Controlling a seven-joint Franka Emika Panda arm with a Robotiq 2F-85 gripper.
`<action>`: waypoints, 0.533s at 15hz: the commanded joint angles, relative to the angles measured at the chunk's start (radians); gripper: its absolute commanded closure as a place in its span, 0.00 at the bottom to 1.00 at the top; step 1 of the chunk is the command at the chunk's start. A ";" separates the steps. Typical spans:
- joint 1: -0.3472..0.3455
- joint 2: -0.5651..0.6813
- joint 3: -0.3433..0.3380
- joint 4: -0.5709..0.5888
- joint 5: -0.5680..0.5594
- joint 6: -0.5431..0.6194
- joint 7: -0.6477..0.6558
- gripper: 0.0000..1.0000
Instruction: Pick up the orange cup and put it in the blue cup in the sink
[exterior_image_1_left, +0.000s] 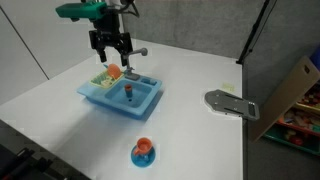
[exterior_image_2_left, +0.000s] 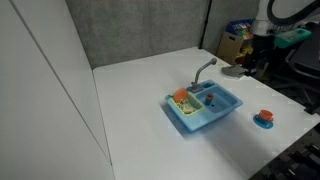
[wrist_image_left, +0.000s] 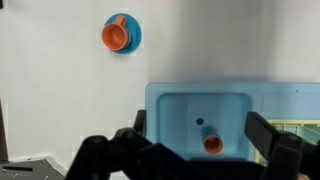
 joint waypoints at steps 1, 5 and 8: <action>-0.020 -0.123 0.011 -0.062 0.016 -0.040 -0.035 0.00; -0.026 -0.219 0.008 -0.096 0.027 -0.089 -0.081 0.00; -0.029 -0.294 0.005 -0.125 0.025 -0.118 -0.103 0.00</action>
